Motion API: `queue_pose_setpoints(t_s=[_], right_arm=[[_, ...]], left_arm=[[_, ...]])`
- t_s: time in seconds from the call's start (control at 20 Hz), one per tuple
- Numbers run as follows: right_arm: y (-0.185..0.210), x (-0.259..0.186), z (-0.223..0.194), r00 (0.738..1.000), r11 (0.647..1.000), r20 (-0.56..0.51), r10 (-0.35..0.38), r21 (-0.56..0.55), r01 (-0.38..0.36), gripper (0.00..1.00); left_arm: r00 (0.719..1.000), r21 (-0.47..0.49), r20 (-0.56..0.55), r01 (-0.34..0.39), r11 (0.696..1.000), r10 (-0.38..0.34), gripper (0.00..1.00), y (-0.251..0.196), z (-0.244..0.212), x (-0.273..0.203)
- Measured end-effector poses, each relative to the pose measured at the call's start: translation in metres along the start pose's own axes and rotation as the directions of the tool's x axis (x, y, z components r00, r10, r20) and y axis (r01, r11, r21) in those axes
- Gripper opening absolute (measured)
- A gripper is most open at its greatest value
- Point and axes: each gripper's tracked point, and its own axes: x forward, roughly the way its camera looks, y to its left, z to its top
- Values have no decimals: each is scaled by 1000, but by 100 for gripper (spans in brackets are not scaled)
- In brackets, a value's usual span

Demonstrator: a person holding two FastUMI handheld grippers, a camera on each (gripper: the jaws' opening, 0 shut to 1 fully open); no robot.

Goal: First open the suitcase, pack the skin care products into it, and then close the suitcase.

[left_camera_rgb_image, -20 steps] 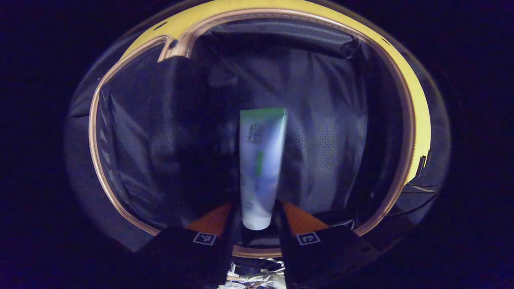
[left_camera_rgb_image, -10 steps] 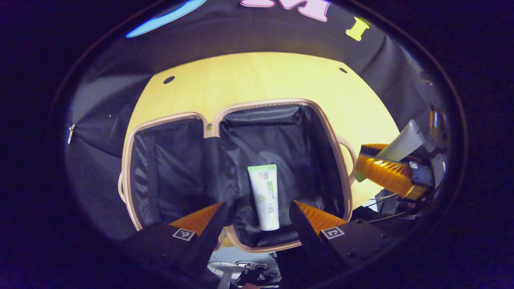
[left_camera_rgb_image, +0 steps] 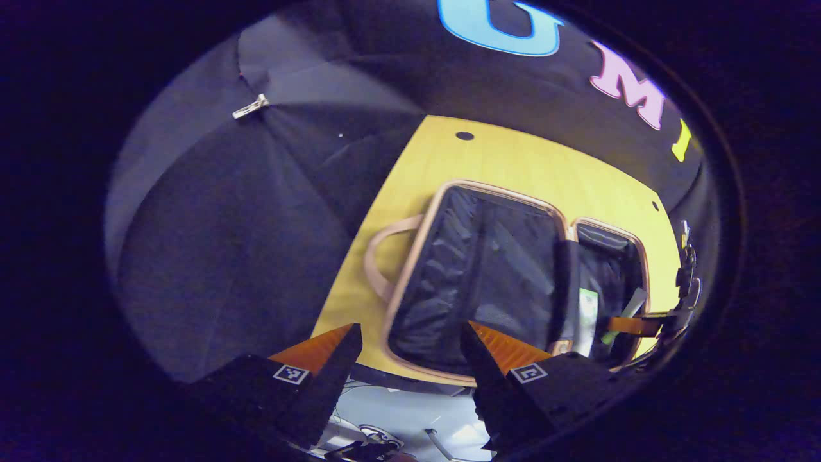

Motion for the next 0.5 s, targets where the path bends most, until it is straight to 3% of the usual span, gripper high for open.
queue_pose_setpoints(t_s=[0.15,0.25,0.35,0.5], right_arm=[[24,-15,13,998,999,36,50,-11,-49,94],[29,-39,25,991,996,103,88,-35,-85,98],[35,-59,38,969,985,185,161,-85,-147,98],[20,-97,55,935,980,303,186,-124,-155,98]], left_arm=[[1000,-107,2,31,994,-31,96,13,8,3],[998,-131,19,60,990,-58,96,14,19,18],[998,-95,20,59,994,-57,96,19,30,35],[998,-58,0,59,997,-60,96,18,51,61]])
